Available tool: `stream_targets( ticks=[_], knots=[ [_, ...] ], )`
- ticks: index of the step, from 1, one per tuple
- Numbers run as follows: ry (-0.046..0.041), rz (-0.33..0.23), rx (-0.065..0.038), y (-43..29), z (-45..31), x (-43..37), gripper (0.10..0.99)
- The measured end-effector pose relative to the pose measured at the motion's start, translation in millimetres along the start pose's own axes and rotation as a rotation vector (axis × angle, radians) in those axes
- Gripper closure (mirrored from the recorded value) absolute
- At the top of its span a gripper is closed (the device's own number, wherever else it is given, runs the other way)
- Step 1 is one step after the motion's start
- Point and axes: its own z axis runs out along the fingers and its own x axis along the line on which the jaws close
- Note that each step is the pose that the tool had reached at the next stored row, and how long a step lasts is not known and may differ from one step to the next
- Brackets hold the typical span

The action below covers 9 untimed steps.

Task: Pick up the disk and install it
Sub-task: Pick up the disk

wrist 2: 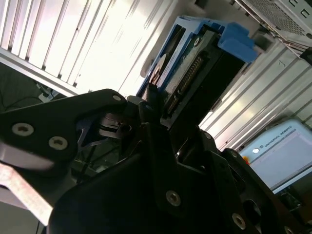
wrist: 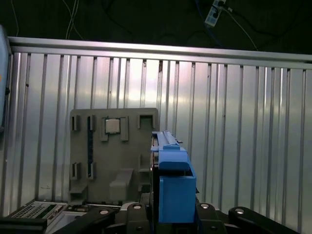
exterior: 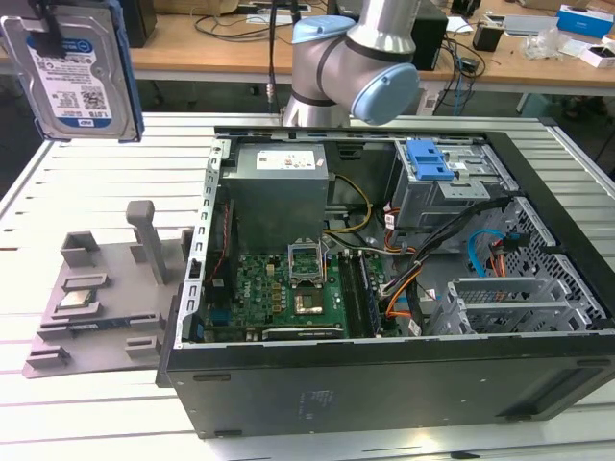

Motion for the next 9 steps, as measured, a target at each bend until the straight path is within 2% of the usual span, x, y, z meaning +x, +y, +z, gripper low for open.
stream_targets(
  ticks=[8, 9],
  knots=[
    [-0.0001, 0.0, -0.001, -27.2, -1.2, 1.4, 0.725],
    [0.0, 0.0, -0.001, -32.8, -1.5, 1.7, 0.725]
  ],
)
